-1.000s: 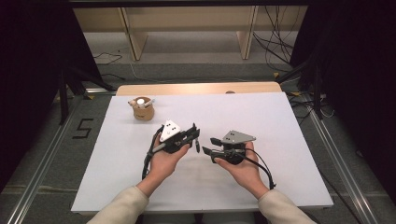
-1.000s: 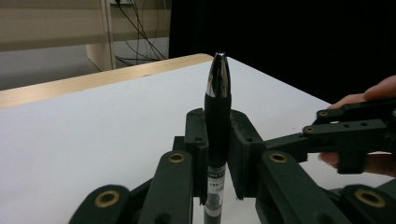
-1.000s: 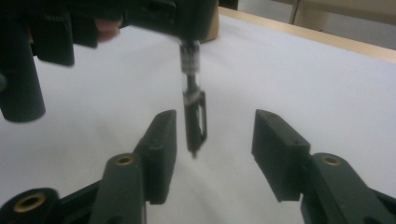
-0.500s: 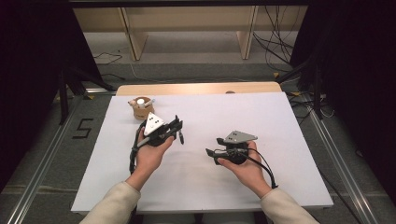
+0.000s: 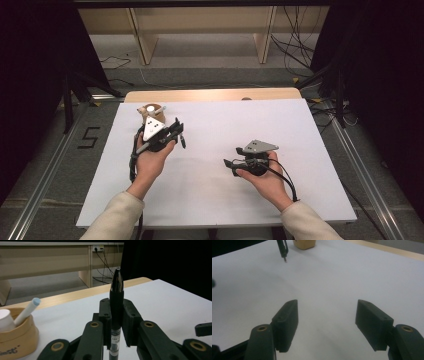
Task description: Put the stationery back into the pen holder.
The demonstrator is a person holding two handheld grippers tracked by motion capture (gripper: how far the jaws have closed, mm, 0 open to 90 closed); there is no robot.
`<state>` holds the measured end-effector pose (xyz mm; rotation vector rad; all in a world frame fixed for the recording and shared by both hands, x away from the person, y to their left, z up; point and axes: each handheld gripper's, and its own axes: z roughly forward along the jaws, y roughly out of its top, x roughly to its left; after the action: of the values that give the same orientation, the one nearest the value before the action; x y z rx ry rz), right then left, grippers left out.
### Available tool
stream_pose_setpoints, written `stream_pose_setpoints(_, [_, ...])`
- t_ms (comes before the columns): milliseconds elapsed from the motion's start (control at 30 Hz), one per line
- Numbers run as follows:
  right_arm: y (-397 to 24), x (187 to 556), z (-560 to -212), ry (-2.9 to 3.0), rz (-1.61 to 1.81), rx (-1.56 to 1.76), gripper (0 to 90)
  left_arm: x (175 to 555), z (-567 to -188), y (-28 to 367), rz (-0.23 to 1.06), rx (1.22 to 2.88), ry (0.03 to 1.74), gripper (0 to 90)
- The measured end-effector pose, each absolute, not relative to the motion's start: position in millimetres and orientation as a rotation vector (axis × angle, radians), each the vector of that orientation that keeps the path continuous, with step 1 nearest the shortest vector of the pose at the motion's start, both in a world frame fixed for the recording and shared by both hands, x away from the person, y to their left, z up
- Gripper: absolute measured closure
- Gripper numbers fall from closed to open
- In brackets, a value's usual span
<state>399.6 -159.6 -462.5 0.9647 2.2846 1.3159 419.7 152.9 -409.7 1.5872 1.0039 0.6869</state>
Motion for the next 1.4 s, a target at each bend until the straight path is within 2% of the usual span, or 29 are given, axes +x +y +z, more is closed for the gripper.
stream_pose_setpoints(1400, [-179,400,-462,2.259,1.276,0.991,32.2,433,-403,198,0.809,1.536,1.088,79.4])
